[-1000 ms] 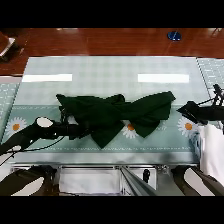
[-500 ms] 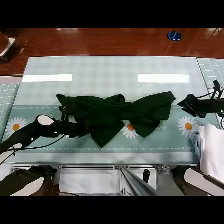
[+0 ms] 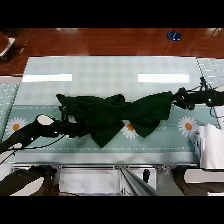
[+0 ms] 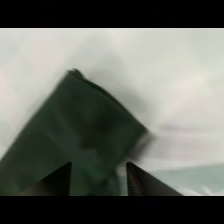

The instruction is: Fold the shirts.

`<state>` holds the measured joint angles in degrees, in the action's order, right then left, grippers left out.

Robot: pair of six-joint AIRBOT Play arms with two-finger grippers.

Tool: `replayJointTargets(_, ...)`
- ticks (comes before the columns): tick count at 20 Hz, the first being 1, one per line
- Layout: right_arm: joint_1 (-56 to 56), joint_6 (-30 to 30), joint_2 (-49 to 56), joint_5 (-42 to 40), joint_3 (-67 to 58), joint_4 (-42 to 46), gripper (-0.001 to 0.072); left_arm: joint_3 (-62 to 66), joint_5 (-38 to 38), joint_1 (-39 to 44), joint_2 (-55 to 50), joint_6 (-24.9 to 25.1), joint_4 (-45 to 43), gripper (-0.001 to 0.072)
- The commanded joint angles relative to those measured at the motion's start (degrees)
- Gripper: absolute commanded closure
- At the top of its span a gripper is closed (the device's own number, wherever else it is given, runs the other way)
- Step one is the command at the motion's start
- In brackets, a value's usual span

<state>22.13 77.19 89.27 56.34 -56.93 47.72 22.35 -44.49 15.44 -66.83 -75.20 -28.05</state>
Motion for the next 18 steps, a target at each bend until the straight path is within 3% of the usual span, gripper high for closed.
replayJointTargets(1,-4.0,0.3,4.2,-0.2,-4.3,0.0,0.0359,0.1,-0.1,0.0,0.0,0.0,0.1,0.0687)
replayJointTargets(2,-4.9,0.4,4.8,-0.2,-5.3,0.0,0.0431,0.1,-0.1,0.0,0.0,0.0,0.1,0.0687)
replayJointTargets(4,-6.8,-0.7,5.1,0.3,-6.8,-0.1,0.0683,0.1,-0.7,-0.1,0.0,0.0,1.1,0.0687)
replayJointTargets(9,-8.1,-0.4,0.5,11.3,-19.4,1.7,0.0687,8.9,-9.7,-9.2,4.2,4.4,4.3,0.0687)
replayJointTargets(12,-8.1,2.8,-6.3,13.8,-33.5,3.4,0.0687,24.5,-11.6,-19.4,11.0,5.7,10.6,0.0688)
replayJointTargets(18,-8.1,3.7,-22.8,15.6,-51.0,3.8,0.0687,59.0,-12.4,-33.6,15.6,2.5,10.5,0.0688)
